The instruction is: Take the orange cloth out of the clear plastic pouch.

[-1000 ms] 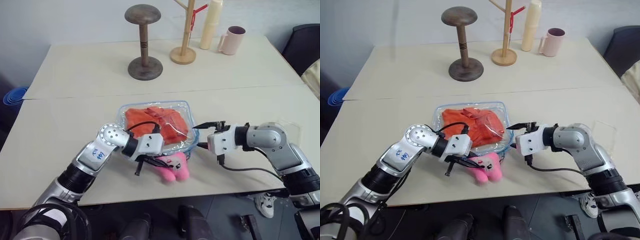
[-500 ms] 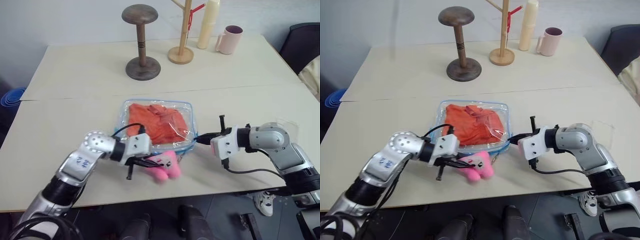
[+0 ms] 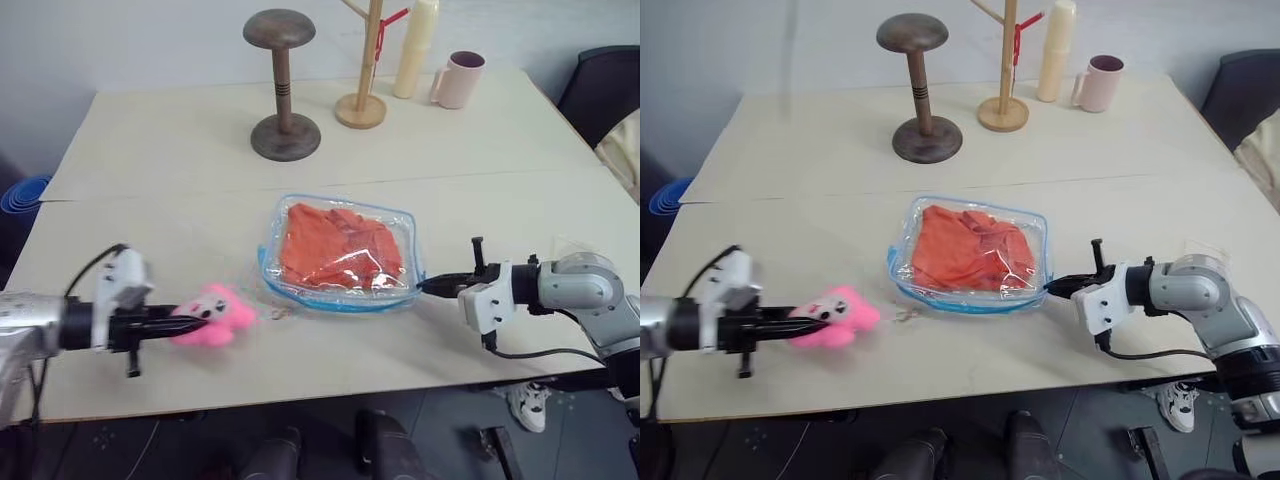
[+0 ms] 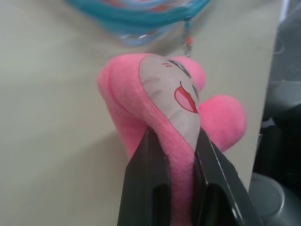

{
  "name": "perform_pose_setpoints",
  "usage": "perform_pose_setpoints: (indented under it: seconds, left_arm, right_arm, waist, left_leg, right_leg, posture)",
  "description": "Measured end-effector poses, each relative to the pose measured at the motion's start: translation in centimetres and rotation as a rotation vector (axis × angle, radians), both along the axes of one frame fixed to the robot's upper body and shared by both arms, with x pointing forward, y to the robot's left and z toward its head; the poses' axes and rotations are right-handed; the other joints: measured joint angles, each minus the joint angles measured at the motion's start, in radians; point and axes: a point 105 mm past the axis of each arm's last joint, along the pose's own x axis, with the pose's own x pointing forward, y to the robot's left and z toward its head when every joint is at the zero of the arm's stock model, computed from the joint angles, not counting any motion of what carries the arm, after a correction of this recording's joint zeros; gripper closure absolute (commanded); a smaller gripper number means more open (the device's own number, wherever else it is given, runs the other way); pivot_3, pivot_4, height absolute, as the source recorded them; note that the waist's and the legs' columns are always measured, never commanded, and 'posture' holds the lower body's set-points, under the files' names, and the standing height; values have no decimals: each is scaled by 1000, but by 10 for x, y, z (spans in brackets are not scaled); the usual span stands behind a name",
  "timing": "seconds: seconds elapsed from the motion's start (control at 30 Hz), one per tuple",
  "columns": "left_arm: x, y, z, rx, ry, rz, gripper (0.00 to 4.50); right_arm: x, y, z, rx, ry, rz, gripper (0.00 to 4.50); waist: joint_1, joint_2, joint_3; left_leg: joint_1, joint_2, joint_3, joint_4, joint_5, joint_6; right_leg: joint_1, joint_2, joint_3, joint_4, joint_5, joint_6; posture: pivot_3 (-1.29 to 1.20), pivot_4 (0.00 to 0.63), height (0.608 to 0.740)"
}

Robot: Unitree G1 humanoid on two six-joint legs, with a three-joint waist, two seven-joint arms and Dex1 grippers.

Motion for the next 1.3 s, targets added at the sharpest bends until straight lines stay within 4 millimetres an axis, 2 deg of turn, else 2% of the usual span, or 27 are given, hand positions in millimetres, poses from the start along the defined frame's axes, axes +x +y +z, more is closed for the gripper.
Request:
perform_pose_setpoints:
  seconds: [0.1, 0.23, 0.37, 0.47, 0.53, 0.67, 0.77, 0.87, 0.93, 1.0, 1.1, 1.2, 1.23, 1.3]
  left_arm:
    - [0, 14, 0, 17, 4, 40, 4396]
    - [19, 34, 6, 26, -74, 139, 4396]
    - [30, 20, 15, -9, -128, 112, 4396]
    - [31, 1, 5, -47, -102, 63, 4396]
    - [33, -6, 0, -64, -90, 61, 3670]
    - [35, -6, -3, -69, -84, 75, 2507]
    - [36, -4, -1, -80, -84, 80, 1592]
    - [38, 9, 4, -75, -87, 108, 597]
    - [42, 15, 13, -66, -107, 113, 15]
    - [46, 19, 25, -59, -130, 110, 15]
    - [51, 12, 58, -80, -210, 52, 15]
    - [51, -11, 82, -52, -294, -76, 15]
    - [49, -24, 81, -10, -311, -148, 15]
    - [43, -55, 64, 94, -307, -326, 15]
  right_arm:
    - [-1, -3, 1, 6, -2, -7, 4500]
    - [-1, -4, 0, 6, -3, -5, 4500]
    - [1, -4, 2, 39, 20, -29, 4500]
    - [-1, -1, 3, 72, 59, -47, 3894]
    - [-5, -1, -1, 90, 108, -58, 3231]
    - [-15, -9, -7, 99, 194, -103, 1974]
    - [-23, -21, 5, 178, 241, -189, 941]
    - [-32, -32, 18, 255, 307, -278, 0]
    - [-37, -32, 28, 367, 366, -330, 0]
    - [-42, -28, 42, 479, 427, -363, 0]
    - [-55, -13, 61, 627, 538, -370, 0]
    - [-69, 8, 65, 687, 656, -348, 0]
    - [-73, 14, 63, 703, 697, -347, 0]
    - [-80, 24, 60, 726, 768, -348, 0]
  waist:
    - [2, 0, 0]
    - [5, 0, 0]
    - [1, 0, 0]
    - [-2, 0, 0]
    - [-4, 0, 0]
    - [-3, 0, 0]
    - [3, 0, 0]
    - [6, 0, 0]
    - [6, 0, 0]
    - [7, 0, 0]
    - [7, 0, 0]
    - [7, 0, 0]
    - [7, 0, 0]
    - [8, 0, 0]
  left_leg:
    - [0, 0, 0, 0, 0, 0]
    - [0, 0, -1, 0, 0, 0]
    - [0, 0, -1, 0, 0, 0]
    - [-1, 0, -1, 0, 0, 0]
    - [-1, 1, -1, 0, 0, 0]
    - [-1, 1, -1, 0, 0, 0]
    - [-1, 1, -1, 0, 0, 0]
    - [-1, 1, -2, 0, 0, 0]
    - [-1, 1, -2, 0, 0, 0]
    - [-1, 1, -3, 0, 0, 0]
    - [-1, 1, -4, 1, -1, 0]
    - [-1, 1, -4, 0, -1, 0]
    - [-1, 1, -4, 0, -1, 0]
    - [-1, 1, -4, 0, -1, 0]
  right_leg:
    - [1, 0, 0, -1, 0, 0]
    - [1, 0, 0, -1, 0, 0]
    - [1, -1, 0, -1, 0, 0]
    - [0, 0, 0, -1, 0, 0]
    - [0, 0, 0, -1, 0, 0]
    - [0, 0, 0, -1, 0, 0]
    - [1, 0, 1, -1, 0, 0]
    - [2, 0, 1, -2, 0, 0]
    - [2, 0, 1, -2, 0, 0]
    - [2, 0, 1, -2, 0, 0]
    - [3, -1, 1, -3, 0, 0]
    - [3, -1, 0, -4, 0, 0]
    - [3, -1, 0, -4, 1, 0]
    - [4, -1, 0, -4, 1, 0]
  posture:
    - [0, 150, 740]
    - [0, 150, 740]
    - [0, 150, 740]
    - [0, 150, 740]
    - [0, 150, 740]
    - [0, 150, 740]
    - [0, 150, 740]
    - [0, 150, 740]
    - [0, 150, 740]
    - [0, 150, 740]
    - [0, 150, 740]
    - [0, 150, 740]
    - [0, 150, 740]
    - [0, 150, 740]
